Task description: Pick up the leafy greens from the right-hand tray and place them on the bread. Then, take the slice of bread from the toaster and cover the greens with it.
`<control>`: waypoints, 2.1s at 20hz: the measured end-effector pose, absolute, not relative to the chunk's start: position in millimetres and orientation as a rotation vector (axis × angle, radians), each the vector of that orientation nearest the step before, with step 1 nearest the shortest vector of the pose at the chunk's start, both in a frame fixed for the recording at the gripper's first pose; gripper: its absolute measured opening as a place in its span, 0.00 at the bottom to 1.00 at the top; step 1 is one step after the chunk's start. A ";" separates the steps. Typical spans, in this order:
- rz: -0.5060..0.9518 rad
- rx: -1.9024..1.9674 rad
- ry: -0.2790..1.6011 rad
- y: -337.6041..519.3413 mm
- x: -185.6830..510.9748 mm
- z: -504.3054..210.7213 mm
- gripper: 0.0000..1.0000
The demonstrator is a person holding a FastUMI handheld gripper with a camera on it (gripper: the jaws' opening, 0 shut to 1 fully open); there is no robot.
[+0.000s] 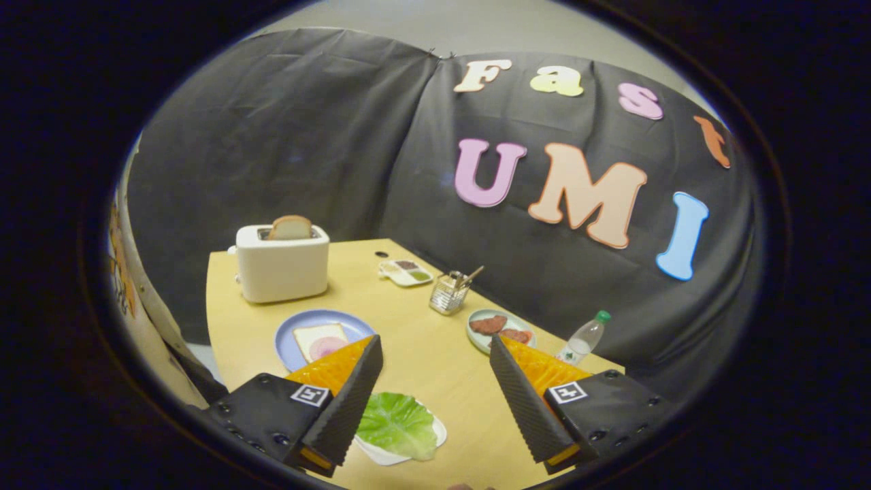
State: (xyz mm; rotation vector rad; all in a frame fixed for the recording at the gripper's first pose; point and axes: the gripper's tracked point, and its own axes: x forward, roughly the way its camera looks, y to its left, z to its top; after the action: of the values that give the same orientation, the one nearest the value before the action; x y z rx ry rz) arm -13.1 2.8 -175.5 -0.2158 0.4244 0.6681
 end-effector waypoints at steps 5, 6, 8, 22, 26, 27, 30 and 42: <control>0.765 -0.239 0.512 7.1 -20.9 -222.5 1.00; 0.783 -0.247 0.528 8.2 -22.8 -230.2 1.00; 0.812 -0.254 0.568 8.4 -26.6 -249.5 1.00; 0.910 -0.309 0.817 15.0 -50.4 -356.1 1.00; 0.910 -0.314 0.874 11.4 -58.5 -377.7 1.00; 0.910 -0.320 0.886 10.4 -59.9 -382.3 1.00; 0.907 -0.332 0.919 8.5 -62.2 -394.2 1.00; 0.865 -0.242 1.027 5.7 -69.5 -405.8 0.85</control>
State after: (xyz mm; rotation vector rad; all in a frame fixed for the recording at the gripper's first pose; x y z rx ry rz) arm -69.5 5.7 -405.8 -0.2419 1.0271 0.8646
